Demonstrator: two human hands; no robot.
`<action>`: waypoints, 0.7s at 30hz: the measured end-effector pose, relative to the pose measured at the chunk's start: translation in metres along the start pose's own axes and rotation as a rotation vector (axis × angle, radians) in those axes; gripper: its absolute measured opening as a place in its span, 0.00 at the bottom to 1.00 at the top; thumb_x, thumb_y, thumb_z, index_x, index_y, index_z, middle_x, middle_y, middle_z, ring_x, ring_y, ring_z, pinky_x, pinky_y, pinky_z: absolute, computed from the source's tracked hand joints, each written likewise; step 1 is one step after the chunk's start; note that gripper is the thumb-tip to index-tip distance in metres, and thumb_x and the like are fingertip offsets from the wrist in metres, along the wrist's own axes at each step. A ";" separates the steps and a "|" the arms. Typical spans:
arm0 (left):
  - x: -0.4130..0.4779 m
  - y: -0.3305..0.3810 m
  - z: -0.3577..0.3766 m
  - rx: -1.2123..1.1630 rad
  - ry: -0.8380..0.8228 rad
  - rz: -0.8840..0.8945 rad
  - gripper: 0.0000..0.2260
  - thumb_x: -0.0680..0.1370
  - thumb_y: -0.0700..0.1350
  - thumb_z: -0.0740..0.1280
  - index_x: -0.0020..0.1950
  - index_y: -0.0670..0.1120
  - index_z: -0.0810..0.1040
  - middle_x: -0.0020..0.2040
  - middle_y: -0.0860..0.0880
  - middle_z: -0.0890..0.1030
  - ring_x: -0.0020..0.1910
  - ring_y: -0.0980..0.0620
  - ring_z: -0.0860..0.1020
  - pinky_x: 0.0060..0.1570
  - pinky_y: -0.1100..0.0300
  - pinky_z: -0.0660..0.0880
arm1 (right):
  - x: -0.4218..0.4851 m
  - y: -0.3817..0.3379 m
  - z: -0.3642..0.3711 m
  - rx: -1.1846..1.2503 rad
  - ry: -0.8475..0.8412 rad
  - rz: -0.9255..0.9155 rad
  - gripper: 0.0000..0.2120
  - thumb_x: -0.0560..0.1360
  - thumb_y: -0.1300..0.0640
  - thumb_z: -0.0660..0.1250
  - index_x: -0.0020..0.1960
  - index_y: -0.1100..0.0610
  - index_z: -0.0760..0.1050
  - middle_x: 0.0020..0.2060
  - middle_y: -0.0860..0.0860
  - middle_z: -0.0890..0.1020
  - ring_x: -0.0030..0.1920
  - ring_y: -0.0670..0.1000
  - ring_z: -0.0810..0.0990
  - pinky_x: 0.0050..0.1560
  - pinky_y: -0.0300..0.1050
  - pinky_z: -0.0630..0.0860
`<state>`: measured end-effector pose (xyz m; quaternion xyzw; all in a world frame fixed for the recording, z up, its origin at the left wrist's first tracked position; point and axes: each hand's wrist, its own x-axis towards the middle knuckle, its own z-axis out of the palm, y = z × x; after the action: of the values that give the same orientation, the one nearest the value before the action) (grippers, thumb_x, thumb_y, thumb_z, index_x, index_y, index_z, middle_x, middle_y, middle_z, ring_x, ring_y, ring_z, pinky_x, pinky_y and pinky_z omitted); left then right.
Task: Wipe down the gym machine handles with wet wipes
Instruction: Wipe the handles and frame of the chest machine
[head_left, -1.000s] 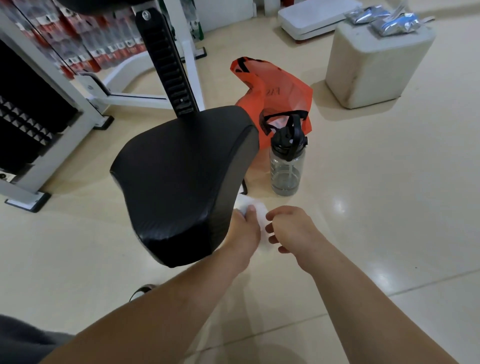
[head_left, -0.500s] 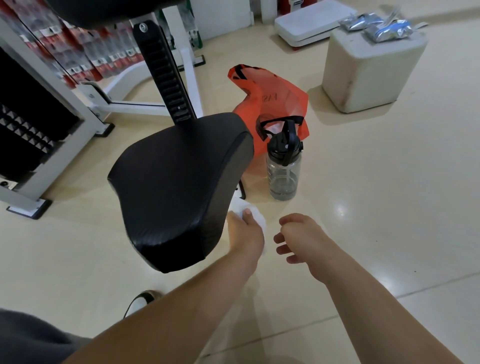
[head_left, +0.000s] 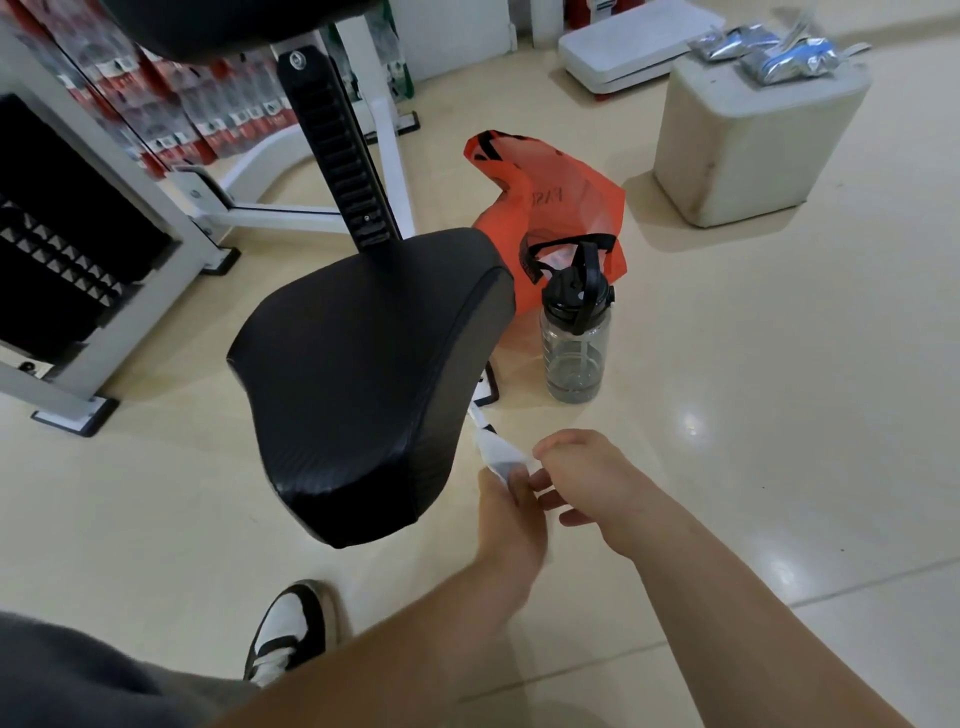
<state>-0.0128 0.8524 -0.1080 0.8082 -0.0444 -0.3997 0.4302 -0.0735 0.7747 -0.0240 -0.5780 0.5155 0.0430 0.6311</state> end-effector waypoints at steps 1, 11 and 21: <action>-0.001 -0.005 0.001 0.043 -0.012 0.031 0.12 0.86 0.45 0.51 0.53 0.38 0.68 0.44 0.47 0.76 0.39 0.52 0.72 0.32 0.65 0.69 | 0.000 -0.001 0.001 -0.005 0.005 -0.004 0.12 0.80 0.63 0.59 0.58 0.62 0.79 0.51 0.61 0.85 0.50 0.59 0.85 0.46 0.49 0.76; 0.025 0.063 -0.036 -0.020 -0.039 0.034 0.30 0.85 0.61 0.55 0.83 0.46 0.57 0.78 0.43 0.68 0.74 0.43 0.70 0.75 0.45 0.66 | 0.005 0.008 -0.007 0.021 0.054 0.009 0.15 0.76 0.63 0.57 0.59 0.63 0.77 0.52 0.62 0.85 0.40 0.55 0.79 0.42 0.49 0.73; 0.003 0.006 -0.007 0.115 0.028 0.001 0.13 0.86 0.53 0.53 0.59 0.45 0.70 0.53 0.44 0.80 0.49 0.49 0.79 0.46 0.54 0.73 | 0.008 0.002 0.001 0.013 0.049 -0.014 0.12 0.80 0.63 0.60 0.58 0.65 0.79 0.50 0.63 0.84 0.43 0.58 0.78 0.41 0.46 0.72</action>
<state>-0.0040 0.8521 -0.1030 0.8371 -0.0618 -0.3851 0.3837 -0.0704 0.7718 -0.0313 -0.5784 0.5269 0.0210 0.6224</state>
